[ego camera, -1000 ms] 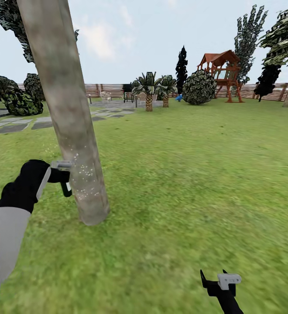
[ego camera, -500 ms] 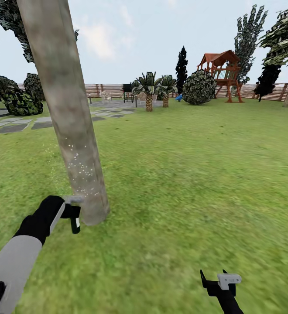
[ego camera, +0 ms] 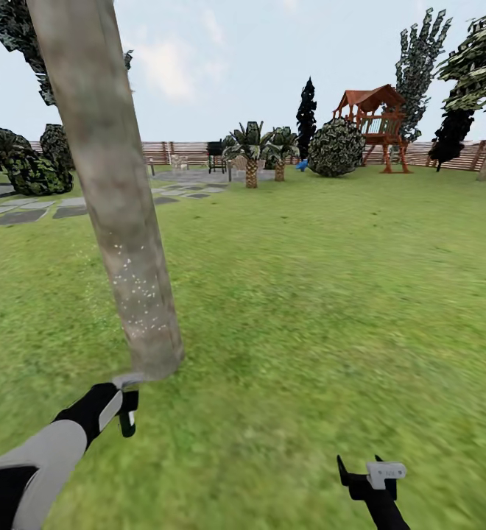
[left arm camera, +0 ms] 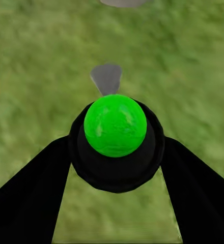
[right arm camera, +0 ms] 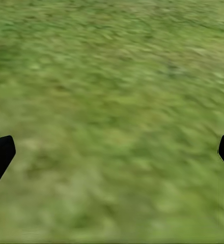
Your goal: In the garden, pick up the pesticide atomizer on the floor and spray pesticide onto both trees until each tree trunk is fully covered.
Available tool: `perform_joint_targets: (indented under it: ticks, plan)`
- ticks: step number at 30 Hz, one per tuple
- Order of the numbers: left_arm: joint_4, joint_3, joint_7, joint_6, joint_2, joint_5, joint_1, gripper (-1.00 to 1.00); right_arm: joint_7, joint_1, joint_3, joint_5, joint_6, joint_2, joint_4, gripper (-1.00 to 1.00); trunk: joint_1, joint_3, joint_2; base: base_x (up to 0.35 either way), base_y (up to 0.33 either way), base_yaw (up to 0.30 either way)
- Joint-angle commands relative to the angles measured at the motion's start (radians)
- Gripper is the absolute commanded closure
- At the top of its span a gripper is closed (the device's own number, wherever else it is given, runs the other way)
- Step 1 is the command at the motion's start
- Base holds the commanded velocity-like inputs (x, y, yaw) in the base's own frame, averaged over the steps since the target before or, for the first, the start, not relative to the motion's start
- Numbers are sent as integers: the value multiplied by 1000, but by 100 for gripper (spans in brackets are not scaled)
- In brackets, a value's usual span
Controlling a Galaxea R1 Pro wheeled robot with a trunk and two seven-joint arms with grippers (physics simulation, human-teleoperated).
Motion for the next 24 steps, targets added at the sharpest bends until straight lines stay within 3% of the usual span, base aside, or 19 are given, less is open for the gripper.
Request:
perform_joint_targets:
  ticks: [1,4,7,19,24]
  plan:
    - [2,-1,2,-2,-10,-6,0,100,0,0,0,0,0,1,0,-100,0,0,0,80,-208,0]
    - [-1,-4,13,-3,-44,-15,0,100,0,0,0,0,0,3,0,-100,0,0,0,109,-246,0]
    - [-3,-4,33,-5,-53,-12,0,100,0,0,0,0,0,3,0,-100,0,0,0,121,-261,27]
    - [-6,1,41,-3,-49,-10,0,100,0,0,0,0,0,3,0,-100,0,0,0,179,-241,251]
    - [-6,0,42,-1,-48,-11,0,100,0,0,0,0,0,1,0,-100,0,0,0,207,-226,43]
